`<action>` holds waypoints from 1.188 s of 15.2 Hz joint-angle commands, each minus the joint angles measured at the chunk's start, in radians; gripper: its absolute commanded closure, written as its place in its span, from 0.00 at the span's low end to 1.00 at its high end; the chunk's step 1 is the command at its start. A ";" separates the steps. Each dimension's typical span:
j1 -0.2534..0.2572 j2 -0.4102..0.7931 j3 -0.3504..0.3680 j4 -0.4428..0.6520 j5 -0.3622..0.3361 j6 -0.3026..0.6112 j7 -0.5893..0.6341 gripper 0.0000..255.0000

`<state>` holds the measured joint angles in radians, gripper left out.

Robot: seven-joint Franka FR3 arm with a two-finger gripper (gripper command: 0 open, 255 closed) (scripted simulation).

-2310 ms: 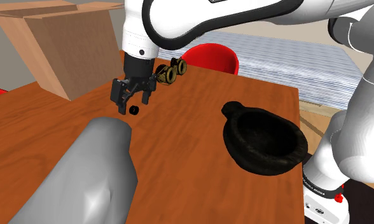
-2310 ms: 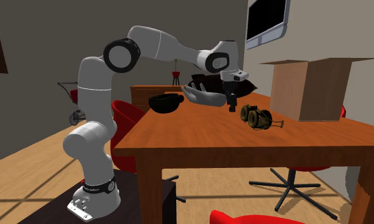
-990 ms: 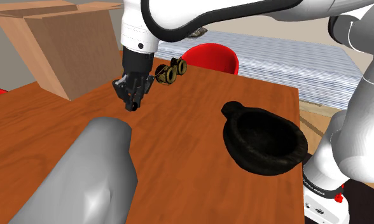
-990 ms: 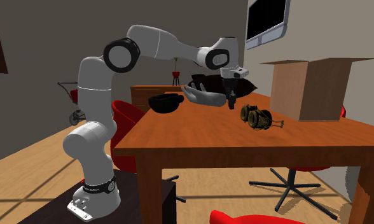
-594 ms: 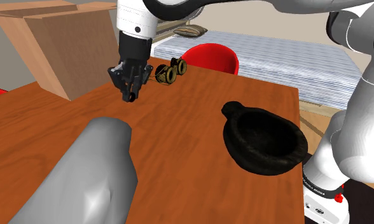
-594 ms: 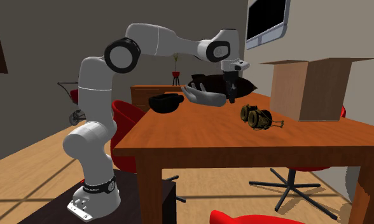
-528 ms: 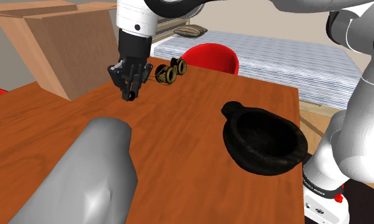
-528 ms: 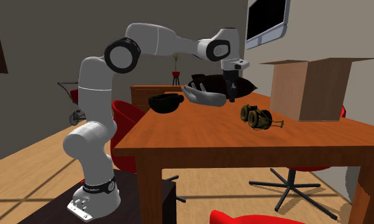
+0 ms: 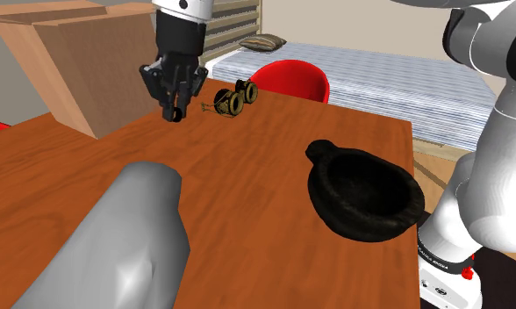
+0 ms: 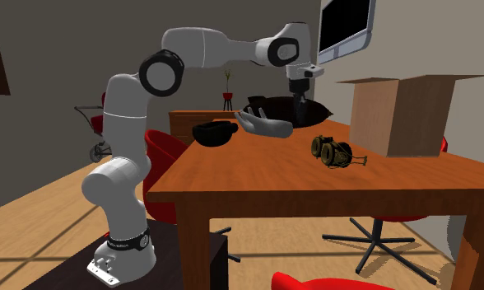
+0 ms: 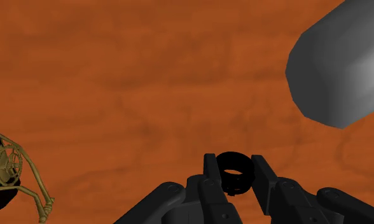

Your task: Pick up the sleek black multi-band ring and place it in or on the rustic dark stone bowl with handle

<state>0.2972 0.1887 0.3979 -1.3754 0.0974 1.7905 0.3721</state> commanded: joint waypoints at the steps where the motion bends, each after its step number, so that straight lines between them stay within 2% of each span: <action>1: 0.003 0.010 0.001 0.041 -0.005 -0.032 0.006 1.00; 14: 0.050 0.126 0.007 0.376 -0.061 -0.252 0.054 1.00; 18: -0.016 -0.108 0.008 0.069 0.038 -0.169 0.022 1.00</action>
<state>0.2929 0.1314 0.4061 -1.2515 0.1135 1.6149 0.4000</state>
